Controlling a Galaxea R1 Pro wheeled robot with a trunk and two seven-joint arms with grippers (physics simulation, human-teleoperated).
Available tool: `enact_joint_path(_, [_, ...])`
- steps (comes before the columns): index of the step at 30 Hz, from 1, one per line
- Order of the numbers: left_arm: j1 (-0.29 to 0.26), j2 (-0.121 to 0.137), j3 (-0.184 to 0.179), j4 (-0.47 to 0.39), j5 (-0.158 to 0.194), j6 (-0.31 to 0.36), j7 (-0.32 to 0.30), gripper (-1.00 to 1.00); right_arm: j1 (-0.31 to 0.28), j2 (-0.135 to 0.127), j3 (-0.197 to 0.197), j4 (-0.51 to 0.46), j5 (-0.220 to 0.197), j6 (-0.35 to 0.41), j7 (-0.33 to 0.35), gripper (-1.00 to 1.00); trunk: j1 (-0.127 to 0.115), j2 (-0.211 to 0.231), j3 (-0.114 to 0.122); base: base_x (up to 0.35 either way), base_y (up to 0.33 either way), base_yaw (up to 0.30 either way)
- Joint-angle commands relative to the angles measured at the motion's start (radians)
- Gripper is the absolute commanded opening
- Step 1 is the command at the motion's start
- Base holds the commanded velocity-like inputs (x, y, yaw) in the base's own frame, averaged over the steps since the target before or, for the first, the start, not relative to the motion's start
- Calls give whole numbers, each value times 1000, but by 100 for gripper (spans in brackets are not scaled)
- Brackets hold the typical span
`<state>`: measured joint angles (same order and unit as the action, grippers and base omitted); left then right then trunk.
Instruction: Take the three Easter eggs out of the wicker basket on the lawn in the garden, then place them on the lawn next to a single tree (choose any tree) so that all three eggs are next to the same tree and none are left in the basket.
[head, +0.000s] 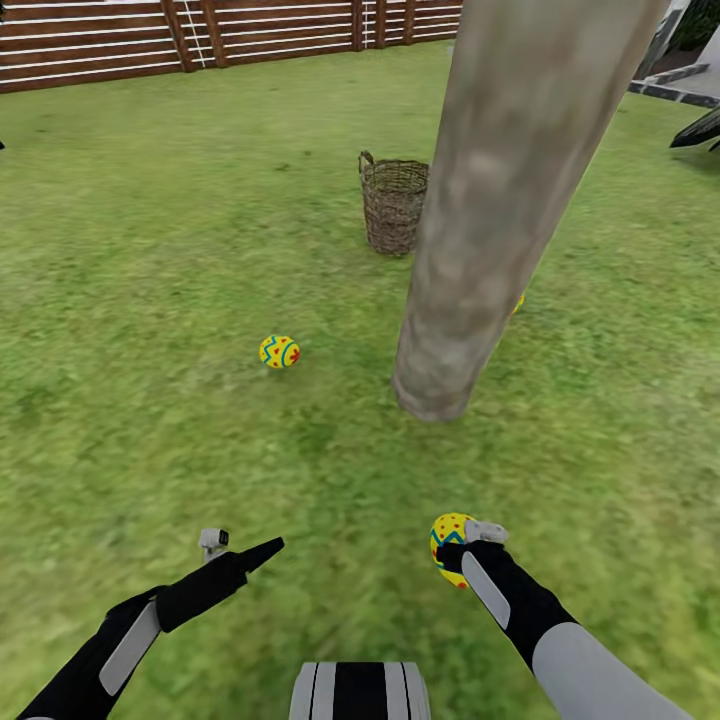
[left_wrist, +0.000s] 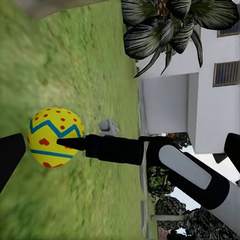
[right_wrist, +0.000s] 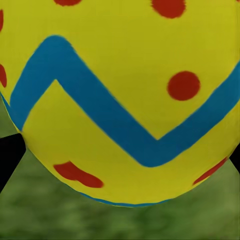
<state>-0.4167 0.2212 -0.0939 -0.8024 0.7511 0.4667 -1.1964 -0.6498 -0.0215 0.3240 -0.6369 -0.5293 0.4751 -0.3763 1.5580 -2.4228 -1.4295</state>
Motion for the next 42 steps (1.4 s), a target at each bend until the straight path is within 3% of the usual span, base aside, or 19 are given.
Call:
enact_joint_path(1, [0, 1, -5, 0, 10, 10, 0, 100, -1, -2, 7, -2, -12, 2, -7, -100, 0, 0, -2, 2, 0, 0])
enact_joint_path(11, [0, -2, -10, 0, 10, 8, 0, 100, -1, -2, 7, -1, -11, 2, -7, -100, 0, 0, -17, 0, 0, 0])
enact_joint_path(22, [-1, -2, -14, -3, 8, 7, 0, 100, 0, -2, 7, -1, -11, 2, -7, -100, 42, -77, -69, 0, 0, 0])
enact_joint_path(27, [-1, -2, -14, -2, 8, 7, 0, 100, -1, -2, 7, -2, -11, 2, -7, -100, 44, -78, -97, 0, 0, 0])
enact_joint_path(35, [0, -2, -13, 0, 8, 3, 0, 100, -1, -2, 8, -1, -11, 2, -7, -100, 44, -78, -101, 0, 0, 0])
enact_joint_path(36, [0, -2, -13, 0, 9, 3, 0, 100, 0, -2, 8, -2, -12, 2, -7, 100, 44, -78, -101, 0, 0, 0])
enact_joint_path(42, [0, -2, -13, 0, 10, 3, 1, 100, 0, -2, 9, -1, -11, 2, -7, 100, 44, -78, -101, 0, 0, 0])
